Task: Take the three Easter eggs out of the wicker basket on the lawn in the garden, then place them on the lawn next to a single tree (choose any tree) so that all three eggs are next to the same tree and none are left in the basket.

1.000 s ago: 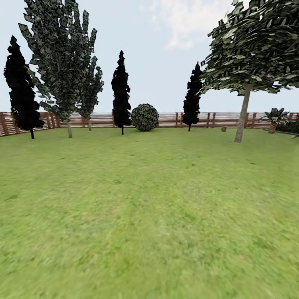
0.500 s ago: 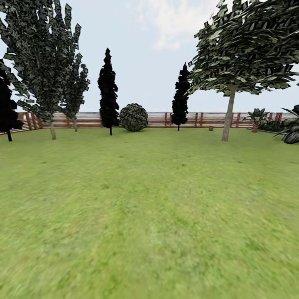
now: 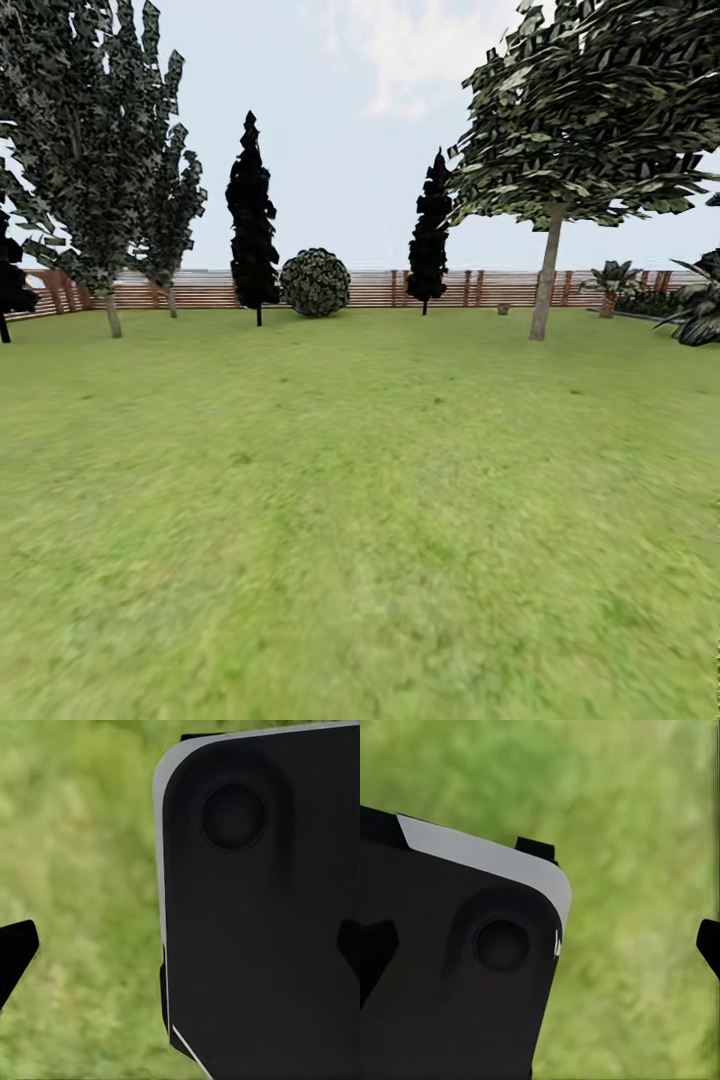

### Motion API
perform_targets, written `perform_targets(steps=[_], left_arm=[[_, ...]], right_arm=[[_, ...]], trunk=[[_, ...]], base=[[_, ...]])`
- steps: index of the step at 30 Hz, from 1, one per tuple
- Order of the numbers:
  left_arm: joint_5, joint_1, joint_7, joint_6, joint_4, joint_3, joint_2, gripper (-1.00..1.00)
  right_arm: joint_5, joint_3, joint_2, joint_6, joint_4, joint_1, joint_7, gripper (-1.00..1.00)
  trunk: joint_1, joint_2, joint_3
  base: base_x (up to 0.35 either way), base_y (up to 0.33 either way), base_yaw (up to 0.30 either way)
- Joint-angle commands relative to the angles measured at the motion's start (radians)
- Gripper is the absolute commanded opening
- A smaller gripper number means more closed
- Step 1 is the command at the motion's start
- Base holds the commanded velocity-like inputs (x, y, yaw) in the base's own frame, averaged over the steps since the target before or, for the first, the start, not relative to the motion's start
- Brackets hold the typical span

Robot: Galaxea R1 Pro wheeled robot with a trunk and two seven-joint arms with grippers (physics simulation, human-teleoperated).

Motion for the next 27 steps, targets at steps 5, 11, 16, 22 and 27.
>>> perform_targets(steps=[5,11,16,22,27], left_arm=[[-0.001,0.000,0.001,-0.002,-0.001,-0.002,0.000,1.00],[-0.001,0.000,0.001,-0.002,-0.001,-0.002,0.000,1.00],[0.000,0.000,0.001,-0.002,-0.001,-0.003,0.000,1.00],[-0.001,0.000,0.001,-0.002,-0.001,-0.003,0.000,1.00],[-0.001,0.001,0.001,-0.002,-0.001,-0.002,0.000,1.00]], right_arm=[[0.002,0.005,-0.001,-0.007,0.004,-0.002,0.000,1.00],[0.002,0.005,0.000,-0.005,0.004,-0.002,-0.001,1.00],[0.002,0.005,0.001,-0.004,0.004,-0.002,-0.001,1.00],[0.002,0.006,0.001,-0.004,0.004,-0.001,-0.001,1.00],[0.002,0.005,0.001,-0.004,0.004,-0.002,-0.001,1.00]], trunk=[[0.001,0.000,-0.005],[0.001,0.000,-0.006],[0.001,0.000,-0.006],[0.001,0.000,-0.006],[0.001,0.000,-0.006]], base=[[0.326,0.000,-0.234],[0.326,0.000,-0.069],[0.326,0.000,-0.003],[0.326,0.000,0.000],[0.326,0.000,0.000]])
